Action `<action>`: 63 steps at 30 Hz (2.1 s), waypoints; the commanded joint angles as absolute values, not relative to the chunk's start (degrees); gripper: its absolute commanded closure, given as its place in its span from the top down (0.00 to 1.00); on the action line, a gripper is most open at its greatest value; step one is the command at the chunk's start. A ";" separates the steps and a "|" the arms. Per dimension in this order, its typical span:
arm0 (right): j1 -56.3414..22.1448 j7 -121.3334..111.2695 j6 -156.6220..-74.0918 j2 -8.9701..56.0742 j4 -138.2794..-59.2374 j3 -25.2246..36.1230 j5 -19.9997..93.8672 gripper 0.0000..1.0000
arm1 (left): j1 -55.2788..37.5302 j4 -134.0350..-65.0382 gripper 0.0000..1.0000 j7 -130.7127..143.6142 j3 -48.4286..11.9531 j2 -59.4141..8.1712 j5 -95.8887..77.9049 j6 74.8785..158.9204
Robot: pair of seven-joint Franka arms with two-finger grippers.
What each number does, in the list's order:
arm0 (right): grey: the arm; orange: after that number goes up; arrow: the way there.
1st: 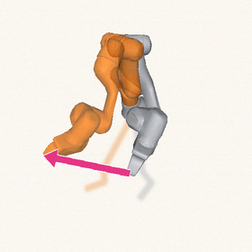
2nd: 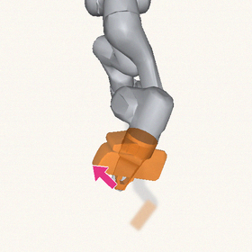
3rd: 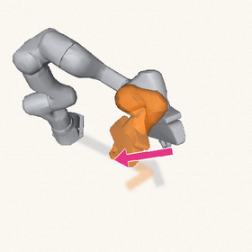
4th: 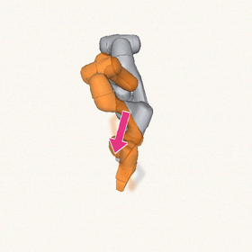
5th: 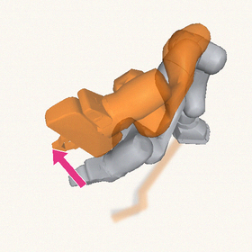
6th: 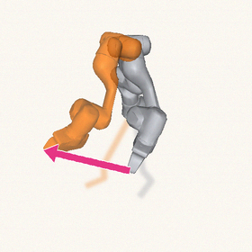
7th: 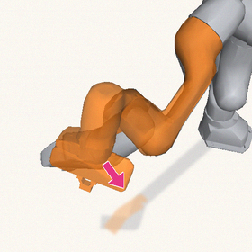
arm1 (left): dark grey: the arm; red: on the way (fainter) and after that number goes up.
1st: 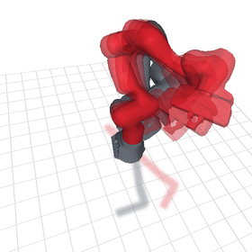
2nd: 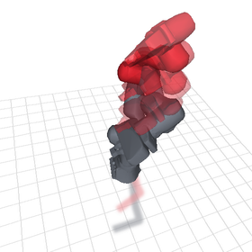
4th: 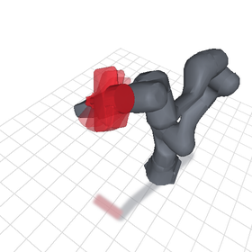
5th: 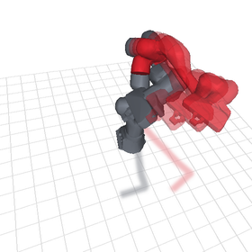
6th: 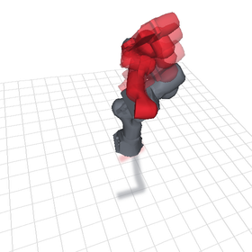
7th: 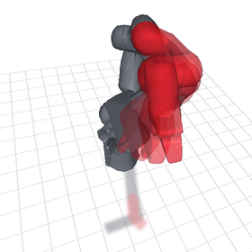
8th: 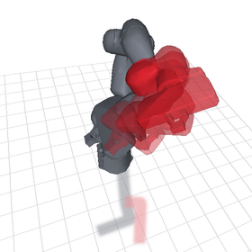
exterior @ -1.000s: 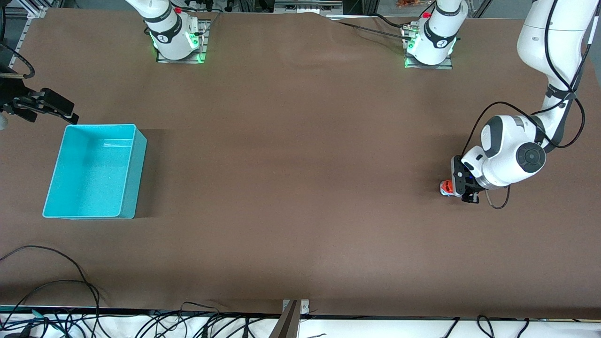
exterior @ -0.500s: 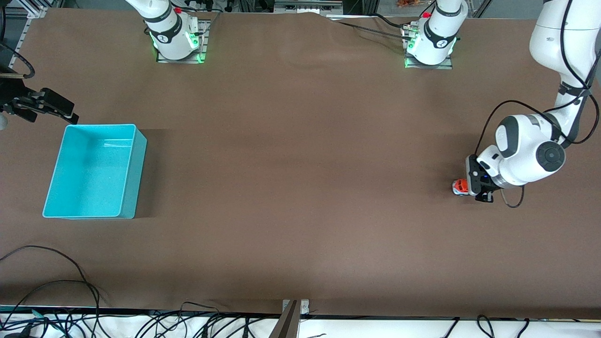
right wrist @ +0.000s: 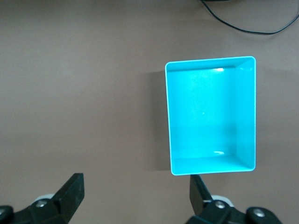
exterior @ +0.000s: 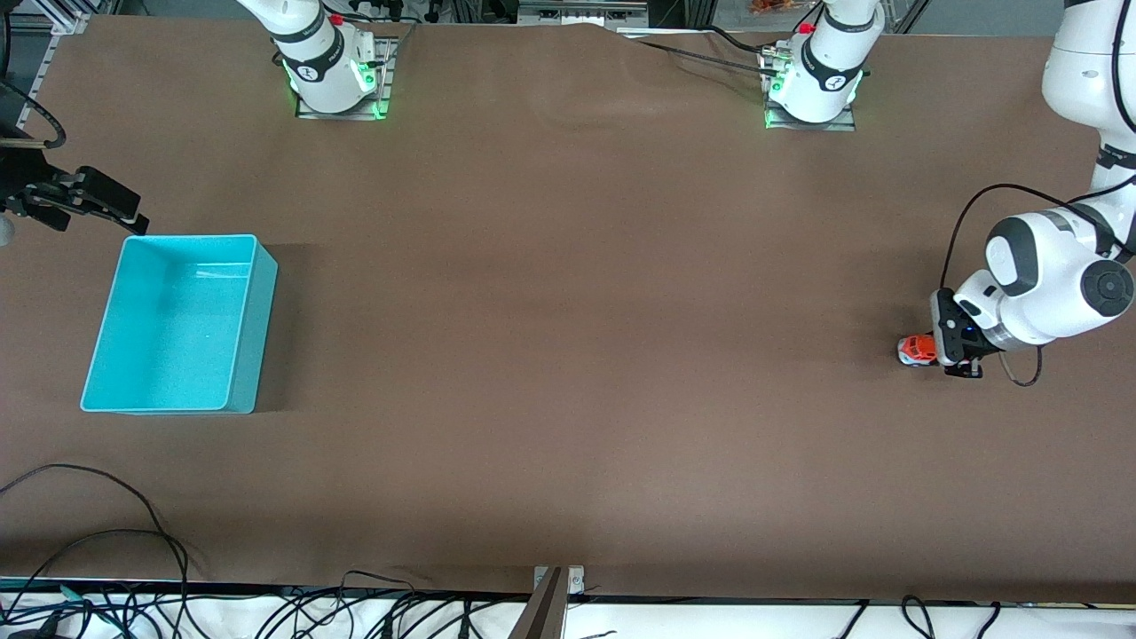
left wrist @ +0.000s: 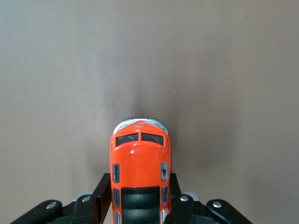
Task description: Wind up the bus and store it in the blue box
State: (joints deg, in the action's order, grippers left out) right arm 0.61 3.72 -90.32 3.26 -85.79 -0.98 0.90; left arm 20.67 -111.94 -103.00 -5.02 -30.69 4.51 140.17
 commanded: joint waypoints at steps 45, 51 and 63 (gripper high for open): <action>0.53 4.04 -90.09 3.43 -84.81 -1.14 0.26 1.00 | 31.20 -107.14 0.17 -112.15 -5.01 -39.73 8.96 140.54; 0.53 4.04 -90.09 3.43 -84.81 -1.14 0.26 1.00 | 31.20 -107.05 1.00 -111.71 -5.10 -39.29 8.53 140.45; 0.53 3.96 -90.09 3.43 -84.81 -1.14 0.26 1.00 | 30.41 -107.05 1.00 -110.66 -5.45 -33.58 8.88 136.15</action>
